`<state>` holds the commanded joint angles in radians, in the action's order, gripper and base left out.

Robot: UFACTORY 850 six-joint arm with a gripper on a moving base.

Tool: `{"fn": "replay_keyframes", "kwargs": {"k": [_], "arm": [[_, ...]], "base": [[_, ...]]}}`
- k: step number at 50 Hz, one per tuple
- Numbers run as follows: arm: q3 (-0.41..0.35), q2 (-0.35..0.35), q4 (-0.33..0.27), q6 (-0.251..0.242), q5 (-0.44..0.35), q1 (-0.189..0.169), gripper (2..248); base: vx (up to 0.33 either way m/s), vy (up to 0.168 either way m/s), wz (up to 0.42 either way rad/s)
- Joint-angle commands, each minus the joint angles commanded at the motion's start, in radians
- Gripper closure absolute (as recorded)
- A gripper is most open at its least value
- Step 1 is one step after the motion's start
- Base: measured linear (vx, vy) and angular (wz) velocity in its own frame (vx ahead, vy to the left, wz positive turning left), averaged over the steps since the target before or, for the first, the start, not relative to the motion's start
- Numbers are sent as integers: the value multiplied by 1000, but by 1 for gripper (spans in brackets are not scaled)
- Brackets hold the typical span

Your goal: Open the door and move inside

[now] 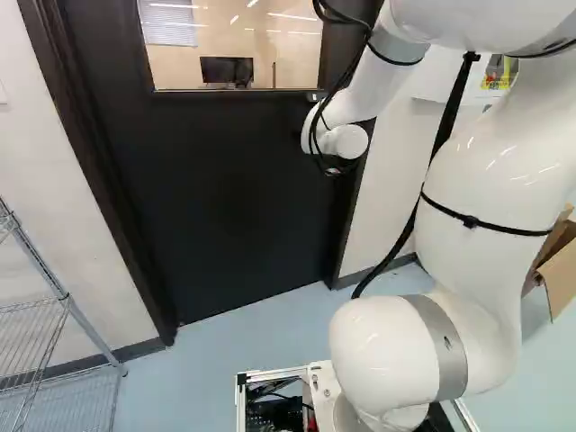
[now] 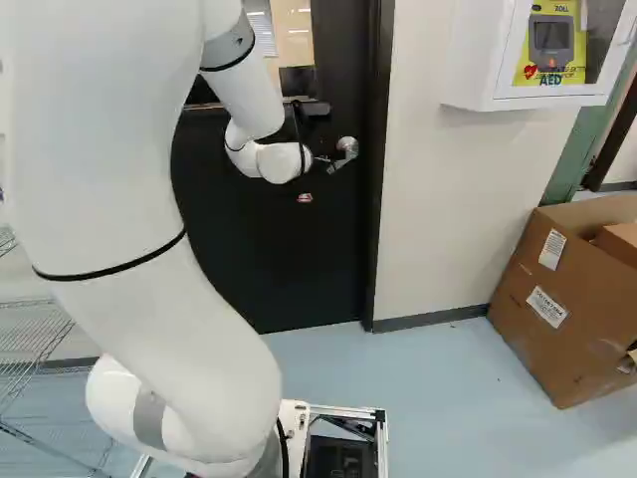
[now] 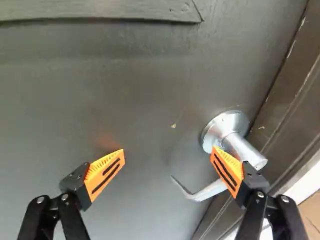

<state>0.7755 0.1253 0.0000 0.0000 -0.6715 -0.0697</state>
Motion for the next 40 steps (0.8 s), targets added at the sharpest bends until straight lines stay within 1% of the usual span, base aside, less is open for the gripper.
{"fn": "replay_keyframes", "kwargs": {"k": [40], "arm": [[-8,73,0,0,0,0,3]], "base": [[0,0,0]]}}
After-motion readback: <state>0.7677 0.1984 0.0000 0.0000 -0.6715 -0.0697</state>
